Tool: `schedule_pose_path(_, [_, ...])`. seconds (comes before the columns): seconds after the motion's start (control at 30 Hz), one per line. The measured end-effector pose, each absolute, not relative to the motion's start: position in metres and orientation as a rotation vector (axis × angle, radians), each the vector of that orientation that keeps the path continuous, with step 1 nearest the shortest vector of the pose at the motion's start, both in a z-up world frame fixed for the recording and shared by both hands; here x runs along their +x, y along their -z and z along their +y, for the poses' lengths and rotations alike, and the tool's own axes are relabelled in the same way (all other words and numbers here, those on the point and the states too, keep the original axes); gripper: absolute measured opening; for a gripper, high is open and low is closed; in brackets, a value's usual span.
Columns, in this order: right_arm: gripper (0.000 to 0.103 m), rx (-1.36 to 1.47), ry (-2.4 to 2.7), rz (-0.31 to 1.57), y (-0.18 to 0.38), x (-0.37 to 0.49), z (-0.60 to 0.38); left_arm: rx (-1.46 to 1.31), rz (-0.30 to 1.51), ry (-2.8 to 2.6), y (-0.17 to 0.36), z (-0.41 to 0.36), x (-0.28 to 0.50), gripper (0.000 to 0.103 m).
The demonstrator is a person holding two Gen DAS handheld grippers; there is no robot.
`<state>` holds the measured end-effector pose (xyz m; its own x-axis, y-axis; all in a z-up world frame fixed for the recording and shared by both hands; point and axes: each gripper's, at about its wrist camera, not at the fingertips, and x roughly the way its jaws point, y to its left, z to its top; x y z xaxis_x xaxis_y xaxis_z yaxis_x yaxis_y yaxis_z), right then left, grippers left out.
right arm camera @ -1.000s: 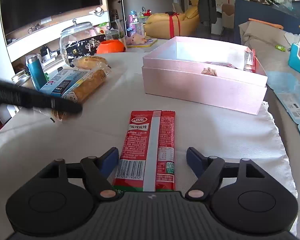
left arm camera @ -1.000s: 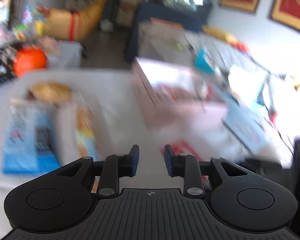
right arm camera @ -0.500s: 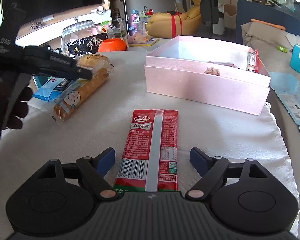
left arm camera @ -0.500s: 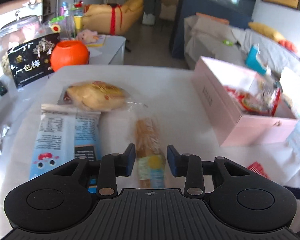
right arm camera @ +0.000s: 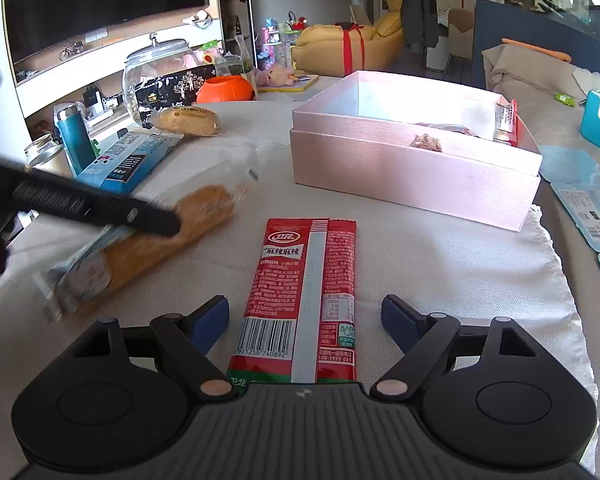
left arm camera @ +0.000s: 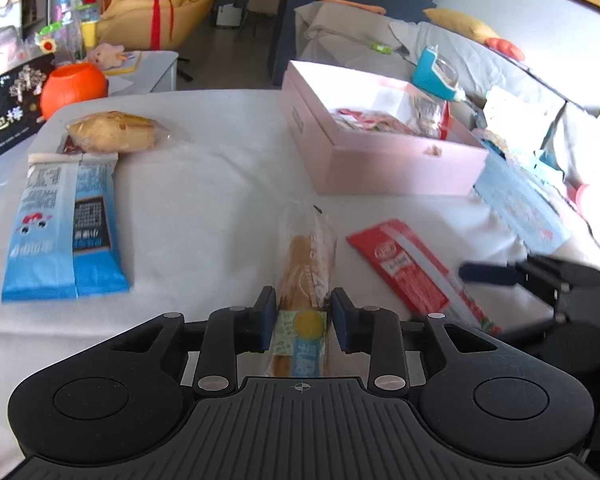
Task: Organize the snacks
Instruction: 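Grasp the wrapped bread stick with the left tool while the right tool lifts the red packet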
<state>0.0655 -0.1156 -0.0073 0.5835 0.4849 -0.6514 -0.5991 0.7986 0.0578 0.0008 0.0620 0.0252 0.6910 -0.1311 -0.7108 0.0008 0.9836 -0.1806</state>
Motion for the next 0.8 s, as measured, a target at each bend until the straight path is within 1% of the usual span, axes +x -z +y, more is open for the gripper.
schedule_pose_path(0.07, [0.084, -0.197, -0.622, 0.707, 0.008, 0.066, -0.112, -0.147, 0.816, 0.061, -0.022, 0.057, -0.001, 0.039])
schedule_pose_path(0.13, [0.087, -0.215, -0.61, 0.711, 0.008, 0.068, -0.107, -0.14, 0.845, 0.055, -0.018, 0.053, -0.002, 0.04])
schedule_pose_path(0.37, [0.087, -0.173, -0.529, 0.749, 0.005, 0.093, -0.094, -0.13, 0.849, 0.063, -0.015, 0.048, -0.011, 0.039])
schedule_pose_path(0.4, [0.085, -0.177, -0.514, 0.752, 0.005, 0.095, -0.091, -0.129, 0.85, 0.068, -0.016, 0.047, -0.012, 0.039])
schedule_pose_path(0.43, [0.077, -0.186, -0.509, 0.75, 0.004, 0.095, -0.09, -0.13, 0.852, 0.076, -0.016, 0.045, -0.013, 0.039])
schedule_pose_path(0.47, [0.063, -0.201, -0.513, 0.744, 0.003, 0.093, -0.088, -0.13, 0.854, 0.083, -0.016, 0.044, -0.014, 0.039])
schedule_pose_path(0.5, [0.057, -0.216, -0.52, 0.739, 0.001, 0.089, -0.088, -0.129, 0.856, 0.092, -0.016, 0.041, -0.015, 0.039])
schedule_pose_path(0.57, [0.054, -0.23, -0.524, 0.74, -0.001, 0.083, -0.09, -0.125, 0.858, 0.109, -0.016, 0.037, -0.017, 0.039])
schedule_pose_path(0.8, [0.054, -0.235, -0.483, 0.755, -0.004, 0.066, -0.122, -0.12, 0.861, 0.127, -0.017, 0.029, -0.019, 0.039])
